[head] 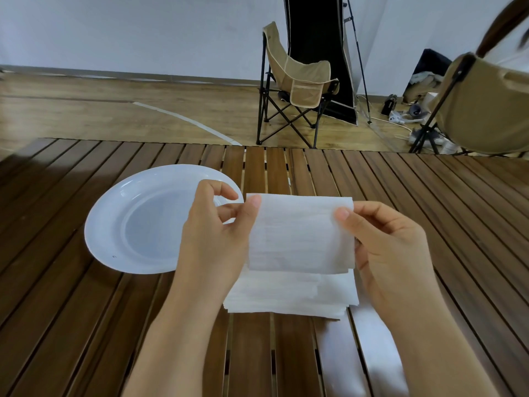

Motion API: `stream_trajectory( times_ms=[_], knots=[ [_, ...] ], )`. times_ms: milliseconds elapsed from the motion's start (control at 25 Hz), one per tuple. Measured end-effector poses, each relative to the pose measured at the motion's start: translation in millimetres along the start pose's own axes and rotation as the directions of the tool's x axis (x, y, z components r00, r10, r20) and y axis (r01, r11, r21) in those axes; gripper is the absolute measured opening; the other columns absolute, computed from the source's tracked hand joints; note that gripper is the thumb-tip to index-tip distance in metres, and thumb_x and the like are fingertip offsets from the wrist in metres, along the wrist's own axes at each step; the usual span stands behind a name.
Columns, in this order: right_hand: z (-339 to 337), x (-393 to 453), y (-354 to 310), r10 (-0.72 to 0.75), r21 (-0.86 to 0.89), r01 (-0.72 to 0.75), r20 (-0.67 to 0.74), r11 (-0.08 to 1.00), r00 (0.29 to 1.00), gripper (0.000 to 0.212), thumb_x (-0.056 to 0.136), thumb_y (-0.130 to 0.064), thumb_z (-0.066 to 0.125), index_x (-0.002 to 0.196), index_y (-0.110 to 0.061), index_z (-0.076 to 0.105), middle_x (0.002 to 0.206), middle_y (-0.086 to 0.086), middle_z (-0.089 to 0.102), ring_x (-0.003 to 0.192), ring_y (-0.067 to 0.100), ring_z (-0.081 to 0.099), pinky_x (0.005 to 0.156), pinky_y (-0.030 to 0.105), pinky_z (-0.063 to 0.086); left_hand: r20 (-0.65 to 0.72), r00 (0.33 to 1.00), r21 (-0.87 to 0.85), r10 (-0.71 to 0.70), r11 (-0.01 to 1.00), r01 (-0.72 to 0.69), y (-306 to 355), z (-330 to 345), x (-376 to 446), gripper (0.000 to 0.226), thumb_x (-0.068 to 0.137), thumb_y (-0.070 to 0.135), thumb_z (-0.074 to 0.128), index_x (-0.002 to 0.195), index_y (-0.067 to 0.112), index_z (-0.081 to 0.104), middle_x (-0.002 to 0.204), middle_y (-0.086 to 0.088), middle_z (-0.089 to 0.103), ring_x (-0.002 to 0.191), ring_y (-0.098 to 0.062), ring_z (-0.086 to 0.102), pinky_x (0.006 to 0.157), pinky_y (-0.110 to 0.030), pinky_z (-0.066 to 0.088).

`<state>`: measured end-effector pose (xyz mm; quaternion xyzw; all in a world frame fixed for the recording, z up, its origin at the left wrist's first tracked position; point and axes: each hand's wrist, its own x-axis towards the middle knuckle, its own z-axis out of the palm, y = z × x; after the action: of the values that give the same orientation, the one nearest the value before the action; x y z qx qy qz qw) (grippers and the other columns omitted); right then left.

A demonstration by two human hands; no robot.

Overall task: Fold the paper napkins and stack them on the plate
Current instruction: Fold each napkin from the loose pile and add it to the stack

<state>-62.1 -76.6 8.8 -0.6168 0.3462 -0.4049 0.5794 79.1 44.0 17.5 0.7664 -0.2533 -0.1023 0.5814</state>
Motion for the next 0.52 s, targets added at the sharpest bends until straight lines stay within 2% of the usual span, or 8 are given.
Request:
stream_trajectory(
  times_ms=[240, 320, 400, 520],
  knots=[
    [-0.1, 0.5, -0.5, 0.039, -0.029, -0.038, 0.040, 0.999, 0.998, 0.022, 0.078, -0.002, 0.071, 0.080, -0.024, 0.075, 0.085, -0.002, 0.075, 0.081, 0.017, 0.071, 0.081, 0.046, 0.058, 0.015, 0.995, 0.067, 0.102, 0.993, -0.102, -3.6, 0.4, 2.5, 0.004, 0.084, 0.036, 0.065, 0.087, 0.033, 0.064, 0.082, 0.018, 0.068, 0.079, 0.002, 0.064, 0.069, -0.027, 0.057],
    [0.5, -0.4, -0.4, 0.055, -0.027, -0.053, 0.060, 0.998, 0.997, 0.021, 0.078, -0.004, 0.071, 0.084, -0.024, 0.075, 0.087, -0.003, 0.075, 0.083, 0.016, 0.072, 0.081, 0.043, 0.058, -0.006, 0.993, 0.075, 0.115, 0.991, -0.114, -3.8, -0.6, 2.7, 0.006, 0.084, 0.035, 0.065, 0.090, 0.035, 0.066, 0.083, 0.020, 0.068, 0.082, 0.007, 0.062, 0.068, -0.021, 0.056],
    [2.9, -1.4, 0.3, 0.088, 0.001, -0.088, 0.063, 0.996, 0.994, 0.011, 0.080, -0.014, 0.071, 0.083, -0.023, 0.076, 0.087, -0.002, 0.075, 0.084, 0.018, 0.072, 0.081, 0.041, 0.058, -0.042, 0.994, 0.094, 0.098, 0.991, -0.094, -3.8, -2.1, 2.8, 0.011, 0.084, 0.037, 0.065, 0.095, 0.037, 0.062, 0.084, 0.019, 0.068, 0.079, 0.007, 0.062, 0.062, -0.011, 0.047],
    [7.7, -2.4, 3.0, 0.124, 0.005, -0.124, 0.004, 0.992, 0.992, 0.010, 0.084, -0.020, 0.069, 0.077, -0.020, 0.077, 0.083, -0.001, 0.075, 0.084, 0.019, 0.071, 0.083, 0.040, 0.057, -0.081, 0.993, 0.109, 0.081, 0.991, -0.072, -5.6, -2.7, 3.4, 0.020, 0.084, 0.042, 0.063, 0.102, 0.033, 0.059, 0.088, 0.012, 0.070, 0.076, 0.003, 0.062, 0.059, -0.010, 0.041]
  ],
)
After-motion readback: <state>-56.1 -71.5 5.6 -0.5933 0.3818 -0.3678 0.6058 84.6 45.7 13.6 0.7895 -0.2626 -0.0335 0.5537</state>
